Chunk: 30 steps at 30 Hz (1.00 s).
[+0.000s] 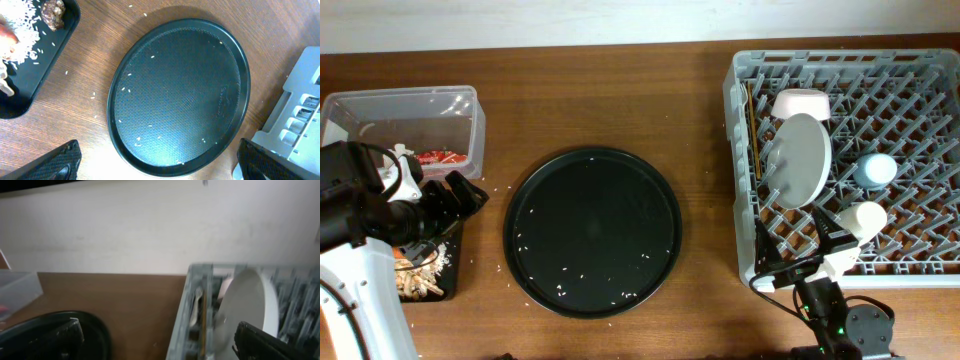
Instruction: Sort waste into correct bins and load items into the dishwasher rack
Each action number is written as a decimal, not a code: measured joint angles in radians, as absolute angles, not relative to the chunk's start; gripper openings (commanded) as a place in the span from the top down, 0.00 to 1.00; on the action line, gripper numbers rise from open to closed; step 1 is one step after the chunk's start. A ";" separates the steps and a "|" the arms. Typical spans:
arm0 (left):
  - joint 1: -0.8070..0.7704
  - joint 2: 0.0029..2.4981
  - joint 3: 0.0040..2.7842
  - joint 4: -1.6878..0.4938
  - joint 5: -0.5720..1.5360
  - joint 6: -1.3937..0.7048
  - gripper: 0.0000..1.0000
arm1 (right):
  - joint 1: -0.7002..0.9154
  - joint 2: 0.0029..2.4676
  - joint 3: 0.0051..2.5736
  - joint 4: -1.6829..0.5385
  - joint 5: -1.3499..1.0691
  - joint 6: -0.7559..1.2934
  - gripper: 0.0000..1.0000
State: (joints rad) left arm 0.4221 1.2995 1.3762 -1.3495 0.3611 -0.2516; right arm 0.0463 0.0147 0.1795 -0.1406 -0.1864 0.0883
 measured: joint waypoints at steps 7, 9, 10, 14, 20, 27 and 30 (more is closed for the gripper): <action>0.422 1.299 1.376 -1.350 0.361 -0.252 0.01 | 0.046 0.014 0.030 0.090 -0.191 -0.065 0.01; 0.422 1.299 1.376 -1.349 0.361 -0.251 0.01 | 0.046 0.014 0.014 0.087 -0.166 -0.072 0.01; 0.422 1.299 1.376 -1.349 0.361 -0.252 0.01 | 0.046 0.014 0.014 0.084 -0.138 -0.076 0.01; 0.422 1.299 1.376 -1.349 0.361 -0.252 0.01 | 0.045 0.013 0.014 -0.001 0.037 -0.013 0.01; 0.422 1.299 1.376 -1.349 0.361 -0.252 0.01 | 0.044 0.012 0.011 -0.059 0.155 0.065 0.01; 0.422 1.299 1.376 -1.349 0.361 -0.251 0.01 | 0.044 0.012 0.011 -0.059 0.161 0.076 0.01; 0.422 1.299 1.376 -1.349 0.361 -0.252 0.01 | 0.044 0.012 0.011 -0.059 0.161 0.075 0.01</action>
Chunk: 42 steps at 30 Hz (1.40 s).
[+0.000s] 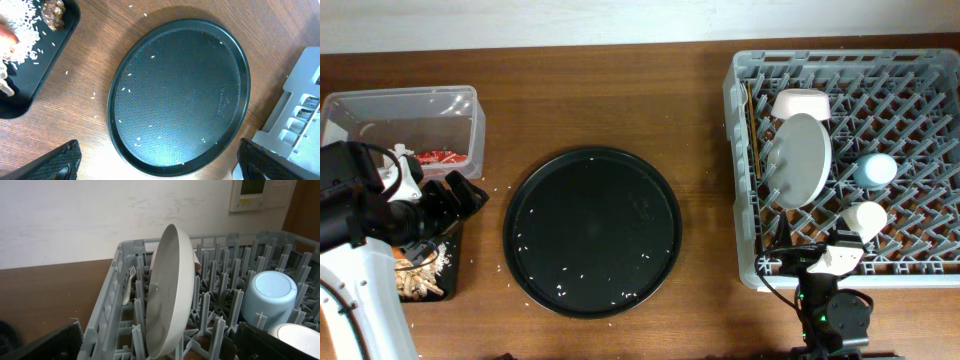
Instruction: Sort waste into correct bins and load items into the dishwasher rack
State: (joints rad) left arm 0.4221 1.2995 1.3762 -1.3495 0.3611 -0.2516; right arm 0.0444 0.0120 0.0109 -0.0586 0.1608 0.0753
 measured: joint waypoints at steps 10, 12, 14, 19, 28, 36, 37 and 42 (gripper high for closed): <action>0.422 1.299 1.376 -1.349 0.361 -0.252 0.01 | 0.044 0.012 0.011 -0.059 0.161 0.075 0.01; 0.422 1.299 1.376 -1.375 0.342 -0.252 0.01 | 0.044 0.012 0.011 -0.059 0.161 0.076 0.01; 0.422 1.299 1.376 -1.381 0.296 -0.251 0.01 | 0.044 0.012 0.011 -0.059 0.161 0.076 0.01; 0.332 1.145 1.226 -1.117 0.252 -0.078 0.01 | 0.044 0.012 0.011 -0.057 0.168 0.076 0.01; 0.143 0.517 0.416 -0.122 0.367 0.092 0.01 | 0.044 0.011 0.011 -0.057 0.176 0.076 0.01; 0.101 0.172 0.035 0.094 0.302 0.061 0.01 | 0.044 0.010 0.011 -0.057 0.176 0.076 0.01; 0.085 0.167 0.026 0.083 0.263 0.038 0.01 | 0.044 0.010 0.011 -0.057 0.176 0.076 0.01; -0.022 0.112 0.017 -0.051 0.038 -0.039 0.01 | 0.044 0.010 0.011 -0.056 0.176 0.076 0.01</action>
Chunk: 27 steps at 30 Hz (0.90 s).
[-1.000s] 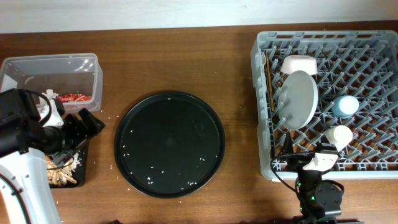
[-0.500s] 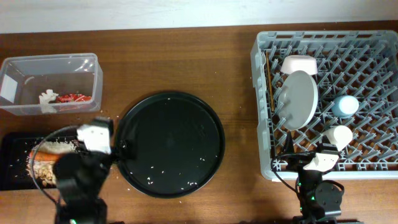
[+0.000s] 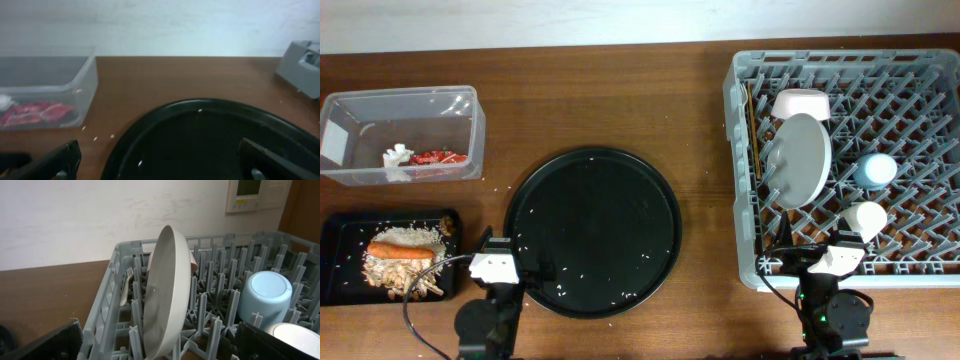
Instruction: Sort waste into correct bins and load items into the dishwasher rack
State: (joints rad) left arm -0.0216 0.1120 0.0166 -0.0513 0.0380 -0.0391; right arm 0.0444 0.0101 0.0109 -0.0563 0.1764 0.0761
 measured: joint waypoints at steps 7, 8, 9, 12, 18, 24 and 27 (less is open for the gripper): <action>-0.038 0.015 0.015 -0.014 -0.035 -0.037 0.01 | 0.044 0.010 0.011 -0.057 0.176 0.076 0.01; -0.038 0.015 0.015 -0.014 -0.035 -0.027 0.01 | 0.044 0.010 0.011 -0.057 0.176 0.076 0.01; -0.038 0.015 0.015 -0.016 -0.035 -0.019 0.01 | 0.044 0.010 0.011 -0.057 0.176 0.076 0.01; -0.038 0.015 0.015 -0.058 -0.038 -0.006 0.01 | 0.044 0.010 0.011 -0.057 0.176 0.076 0.01; -0.038 0.014 0.014 -0.080 -0.038 0.000 0.01 | 0.044 0.010 0.011 -0.057 0.176 0.076 0.01; -0.038 0.014 0.014 -0.080 -0.038 0.000 0.01 | 0.044 0.010 0.011 -0.057 0.176 0.076 0.01; -0.038 0.014 0.014 -0.080 -0.038 0.000 0.01 | 0.044 0.010 0.011 -0.057 0.176 0.076 0.01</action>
